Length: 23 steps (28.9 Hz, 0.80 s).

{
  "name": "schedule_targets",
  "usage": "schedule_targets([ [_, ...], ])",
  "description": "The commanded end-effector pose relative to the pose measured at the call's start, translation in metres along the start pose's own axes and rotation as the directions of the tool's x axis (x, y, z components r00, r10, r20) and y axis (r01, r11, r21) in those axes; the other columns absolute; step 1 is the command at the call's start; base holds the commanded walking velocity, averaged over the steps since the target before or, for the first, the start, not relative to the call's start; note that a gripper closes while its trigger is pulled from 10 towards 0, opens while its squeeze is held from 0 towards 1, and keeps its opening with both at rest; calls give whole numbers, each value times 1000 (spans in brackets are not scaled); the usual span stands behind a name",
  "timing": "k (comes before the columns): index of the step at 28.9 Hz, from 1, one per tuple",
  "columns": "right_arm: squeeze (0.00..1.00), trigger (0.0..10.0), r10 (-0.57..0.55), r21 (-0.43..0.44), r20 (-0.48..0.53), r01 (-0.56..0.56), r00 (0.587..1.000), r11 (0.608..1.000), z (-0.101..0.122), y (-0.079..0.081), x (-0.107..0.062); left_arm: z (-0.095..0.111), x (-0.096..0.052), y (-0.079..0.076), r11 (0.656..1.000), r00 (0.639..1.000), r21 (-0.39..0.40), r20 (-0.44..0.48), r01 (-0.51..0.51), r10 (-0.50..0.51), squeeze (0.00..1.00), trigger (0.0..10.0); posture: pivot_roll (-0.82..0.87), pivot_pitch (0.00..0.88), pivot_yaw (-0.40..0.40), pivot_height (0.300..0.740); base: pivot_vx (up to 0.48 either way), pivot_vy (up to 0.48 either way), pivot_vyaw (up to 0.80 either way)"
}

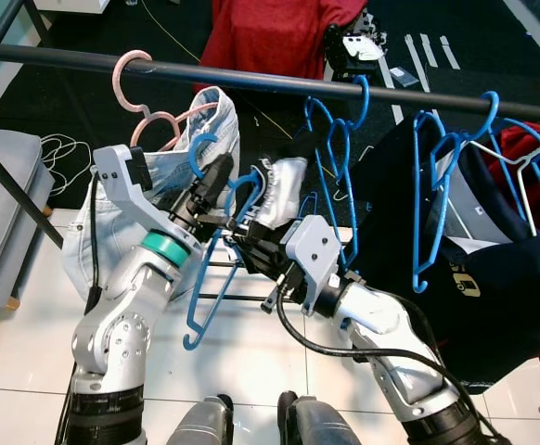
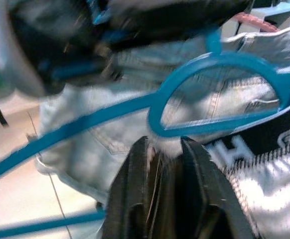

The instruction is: Hang hanger

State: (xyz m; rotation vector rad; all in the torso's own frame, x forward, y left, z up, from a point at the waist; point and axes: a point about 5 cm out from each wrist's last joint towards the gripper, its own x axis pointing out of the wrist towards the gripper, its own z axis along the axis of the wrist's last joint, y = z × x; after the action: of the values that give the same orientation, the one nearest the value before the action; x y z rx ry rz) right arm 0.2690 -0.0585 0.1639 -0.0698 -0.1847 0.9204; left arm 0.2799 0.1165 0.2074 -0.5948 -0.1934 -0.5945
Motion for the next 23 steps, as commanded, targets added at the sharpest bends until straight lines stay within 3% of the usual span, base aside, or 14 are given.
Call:
schedule_targets([
  [1, 1000, 10000, 34, 61, 39, -37, 999, 997, 6, 2, -3, -2, -4, -6, 997, 998, -36, -5, 66, -66, 0, 10000, -86, 112, 11, 740, 0, 0, 0],
  [6, 1000, 10000, 160, 115, 61, -167, 985, 979, 16, 11, -10, -1, -8, -5, 993, 994, -52, 4, 106, -106, 0, 10000, -91, 112, 7, 740, 0, 0, 0],
  [7, 0, 10000, 212, 125, 55, -218, 976, 968, 18, 15, -14, 0, -9, -2, 993, 994, -45, 8, 109, -109, 0, 10000, -91, 112, 7, 740, 0, 0, 0],
  [11, 0, 10000, 276, 133, 36, -279, 960, 951, 19, 18, -21, 1, -10, 1, 993, 993, -30, 5, 118, -118, 0, 10000, -95, 108, 3, 740, 0, 0, 0],
  [12, 0, 10000, 337, 136, 0, -334, 941, 933, 18, 21, -31, 1, -13, 6, 991, 991, 2, -11, 131, -131, 0, 10000, -96, 108, 3, 740, 0, 0, 0],
  [16, 0, 10000, 404, 136, -69, -392, 912, 910, 16, 20, -49, 5, -18, 17, 988, 990, 65, -33, 138, -137, 0, 10000, -104, 107, 5, 740, 0, 0, 0],
  [19, 0, 10000, 411, 133, -88, -398, 908, 908, 16, 18, -54, 9, -19, 23, 988, 992, 88, -32, 128, -125, 0, 10000, -109, 106, 7, 740, 0, 0, 0],
  [23, 0, 10000, 346, 99, -86, -338, 934, 936, 27, 2, -58, 16, -26, 43, 988, 998, 143, -24, 63, -60, 0, 10000, -116, 103, 2, 740, 0, 0, 0],
])
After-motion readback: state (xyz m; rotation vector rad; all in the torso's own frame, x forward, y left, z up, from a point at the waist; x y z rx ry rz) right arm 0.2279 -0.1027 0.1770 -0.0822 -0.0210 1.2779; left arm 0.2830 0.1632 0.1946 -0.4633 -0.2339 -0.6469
